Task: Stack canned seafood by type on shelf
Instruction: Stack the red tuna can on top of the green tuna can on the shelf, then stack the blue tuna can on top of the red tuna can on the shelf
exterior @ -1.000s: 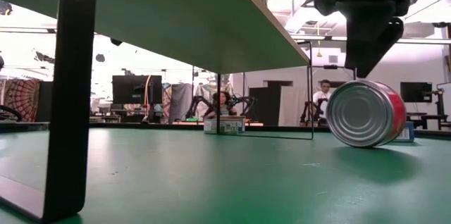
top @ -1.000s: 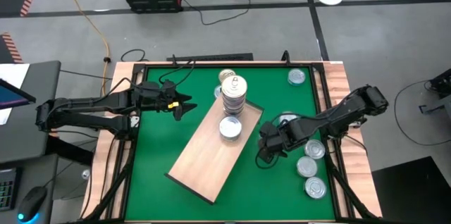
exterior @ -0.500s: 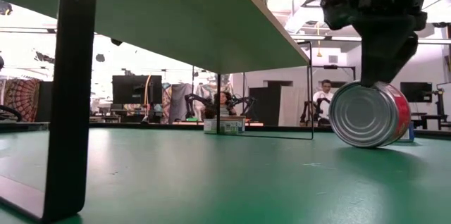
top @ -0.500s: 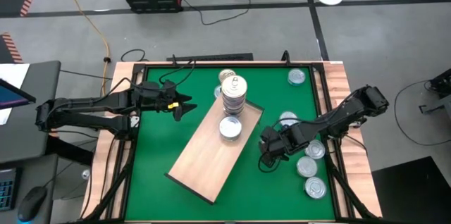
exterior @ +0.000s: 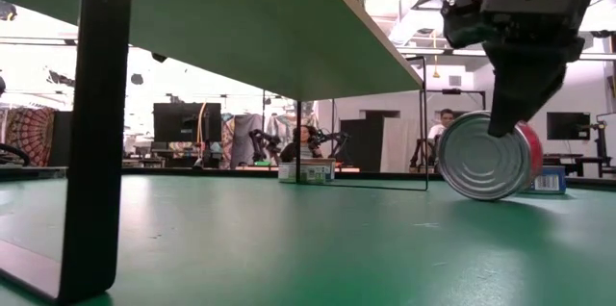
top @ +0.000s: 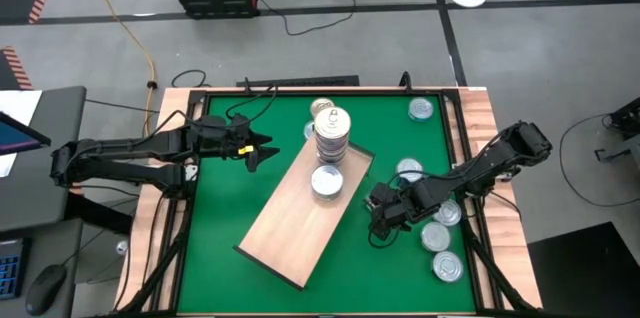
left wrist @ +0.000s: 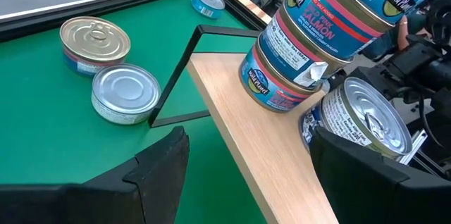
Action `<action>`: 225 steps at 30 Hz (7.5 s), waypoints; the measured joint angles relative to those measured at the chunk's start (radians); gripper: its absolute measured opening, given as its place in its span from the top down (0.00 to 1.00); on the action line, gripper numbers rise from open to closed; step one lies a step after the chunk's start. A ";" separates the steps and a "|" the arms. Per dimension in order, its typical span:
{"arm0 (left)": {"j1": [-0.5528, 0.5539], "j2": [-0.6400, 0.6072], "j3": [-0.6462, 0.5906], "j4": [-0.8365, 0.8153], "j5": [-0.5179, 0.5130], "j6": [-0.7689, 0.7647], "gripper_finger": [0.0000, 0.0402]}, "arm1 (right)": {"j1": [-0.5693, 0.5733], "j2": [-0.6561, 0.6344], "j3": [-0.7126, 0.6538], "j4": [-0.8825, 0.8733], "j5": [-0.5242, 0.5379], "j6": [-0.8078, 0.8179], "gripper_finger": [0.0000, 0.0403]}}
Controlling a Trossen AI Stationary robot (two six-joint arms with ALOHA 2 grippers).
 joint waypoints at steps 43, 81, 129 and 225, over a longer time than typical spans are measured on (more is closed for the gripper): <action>-0.076 0.007 0.002 0.467 0.134 -0.464 0.30 | 0.108 0.023 0.646 -0.171 0.561 -1.505 0.61; -0.380 0.330 0.398 -0.022 -0.200 -0.191 0.30 | 0.016 0.128 0.644 -0.114 0.508 -1.565 0.34; -0.380 0.233 0.396 -0.141 -0.171 -0.085 0.30 | -0.530 -0.215 -0.019 -0.358 -0.078 -0.645 0.63; -0.375 0.209 0.396 -0.149 -0.166 -0.038 0.30 | -0.974 -0.184 0.010 -0.420 -0.133 -0.781 0.20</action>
